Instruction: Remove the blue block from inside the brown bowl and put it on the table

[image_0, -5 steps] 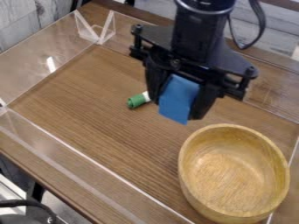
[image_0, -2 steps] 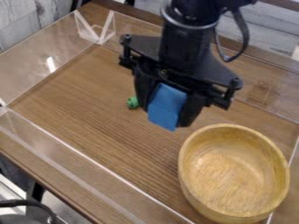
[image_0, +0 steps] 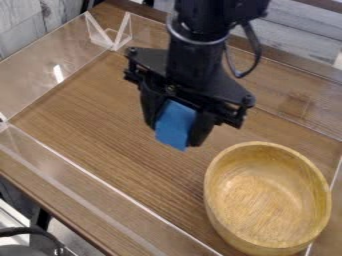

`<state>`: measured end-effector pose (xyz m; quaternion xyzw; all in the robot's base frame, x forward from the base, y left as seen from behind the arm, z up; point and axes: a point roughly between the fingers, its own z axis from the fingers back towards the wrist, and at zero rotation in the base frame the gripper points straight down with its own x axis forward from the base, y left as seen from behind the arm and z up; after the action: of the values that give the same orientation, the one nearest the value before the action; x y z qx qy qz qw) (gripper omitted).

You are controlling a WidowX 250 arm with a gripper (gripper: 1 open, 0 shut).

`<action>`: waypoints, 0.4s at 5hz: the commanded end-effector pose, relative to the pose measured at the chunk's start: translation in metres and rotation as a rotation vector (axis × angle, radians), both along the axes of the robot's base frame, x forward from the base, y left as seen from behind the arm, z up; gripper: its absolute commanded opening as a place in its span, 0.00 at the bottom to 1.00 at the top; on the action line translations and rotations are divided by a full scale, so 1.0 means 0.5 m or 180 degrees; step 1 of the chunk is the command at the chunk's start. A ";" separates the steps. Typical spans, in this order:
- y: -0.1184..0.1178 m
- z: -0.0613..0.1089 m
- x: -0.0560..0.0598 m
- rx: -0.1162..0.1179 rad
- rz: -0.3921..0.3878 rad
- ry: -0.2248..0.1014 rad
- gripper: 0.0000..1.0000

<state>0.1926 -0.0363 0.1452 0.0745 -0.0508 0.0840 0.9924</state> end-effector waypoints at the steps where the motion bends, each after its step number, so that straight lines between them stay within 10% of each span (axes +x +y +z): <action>1: 0.013 -0.001 0.011 0.0006 0.0009 -0.0096 0.00; 2: 0.023 -0.015 0.015 0.0024 0.0028 -0.0089 0.00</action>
<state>0.1958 -0.0254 0.1313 0.0802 -0.0500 0.0864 0.9918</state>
